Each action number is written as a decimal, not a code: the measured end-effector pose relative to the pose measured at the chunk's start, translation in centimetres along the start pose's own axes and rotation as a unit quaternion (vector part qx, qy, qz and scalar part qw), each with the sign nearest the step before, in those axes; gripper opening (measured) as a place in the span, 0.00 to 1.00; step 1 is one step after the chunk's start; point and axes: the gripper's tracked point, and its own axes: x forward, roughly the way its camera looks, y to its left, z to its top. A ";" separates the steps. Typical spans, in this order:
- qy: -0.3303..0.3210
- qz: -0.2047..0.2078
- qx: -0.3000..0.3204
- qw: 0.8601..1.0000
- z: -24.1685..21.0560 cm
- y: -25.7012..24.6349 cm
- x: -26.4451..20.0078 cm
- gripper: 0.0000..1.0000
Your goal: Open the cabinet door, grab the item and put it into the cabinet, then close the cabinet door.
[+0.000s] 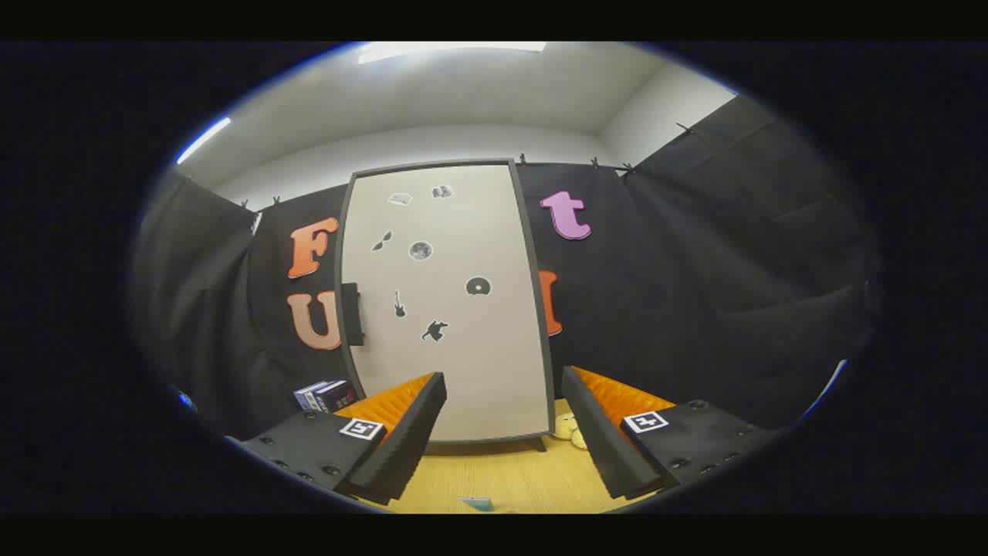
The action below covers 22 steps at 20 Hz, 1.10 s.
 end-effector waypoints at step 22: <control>0.002 0.027 0.013 1.000 0.2 2.7 0.3 0.97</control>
